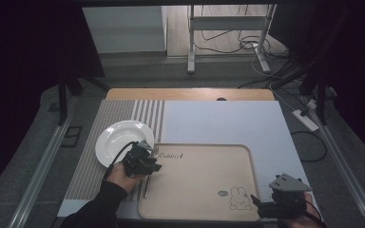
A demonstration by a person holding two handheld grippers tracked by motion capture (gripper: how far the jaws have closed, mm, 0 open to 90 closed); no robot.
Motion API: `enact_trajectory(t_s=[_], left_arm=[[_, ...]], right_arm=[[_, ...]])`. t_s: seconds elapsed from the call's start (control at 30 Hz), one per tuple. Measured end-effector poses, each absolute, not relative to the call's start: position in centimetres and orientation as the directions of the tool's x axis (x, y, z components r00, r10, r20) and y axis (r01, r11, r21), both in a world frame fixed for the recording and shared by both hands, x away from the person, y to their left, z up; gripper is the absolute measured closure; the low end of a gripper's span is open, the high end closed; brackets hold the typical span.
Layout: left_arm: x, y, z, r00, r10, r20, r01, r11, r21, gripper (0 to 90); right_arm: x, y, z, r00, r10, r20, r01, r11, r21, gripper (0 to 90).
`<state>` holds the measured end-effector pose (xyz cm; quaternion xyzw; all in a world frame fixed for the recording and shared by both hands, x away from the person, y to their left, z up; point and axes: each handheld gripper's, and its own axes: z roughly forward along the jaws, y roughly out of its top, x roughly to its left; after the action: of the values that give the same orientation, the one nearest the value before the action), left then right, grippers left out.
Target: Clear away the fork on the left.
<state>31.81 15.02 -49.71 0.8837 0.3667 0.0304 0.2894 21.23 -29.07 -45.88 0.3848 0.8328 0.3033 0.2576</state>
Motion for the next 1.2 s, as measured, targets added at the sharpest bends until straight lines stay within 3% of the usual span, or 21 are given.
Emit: enact_trajectory(t_s=[0.23,0.5,0.67,0.8,1.2], left_arm=[[31.7,15.3,-49.6,0.738,0.652,-0.174,0.620,-0.553,0.557,43.5],[31.1,15.5,-49.4,0.734,0.667,-0.128,0.605,-0.556,0.570,18.9],[30.9,16.0,-49.1,0.724,0.667,-0.177,0.621,-0.519,0.588,3.0],[30.8,16.8,-48.9,0.719,0.654,-0.238,0.640,-0.487,0.594,1.4],[29.5,18.3,-48.7,0.706,0.673,-0.220,0.636,-0.466,0.615,0.0]], right_arm=[[21.3,-29.1,-45.9,-0.570,0.799,-0.191,0.487,0.515,0.705,0.0],[21.3,-29.1,-45.9,-0.570,0.799,-0.191,0.487,0.516,0.705,0.0],[21.2,-29.1,-45.9,-0.569,0.800,-0.190,0.487,0.514,0.706,0.0],[21.2,-29.1,-45.8,-0.568,0.801,-0.190,0.487,0.513,0.707,0.0],[21.2,-29.1,-45.8,-0.568,0.802,-0.187,0.489,0.511,0.707,0.0]])
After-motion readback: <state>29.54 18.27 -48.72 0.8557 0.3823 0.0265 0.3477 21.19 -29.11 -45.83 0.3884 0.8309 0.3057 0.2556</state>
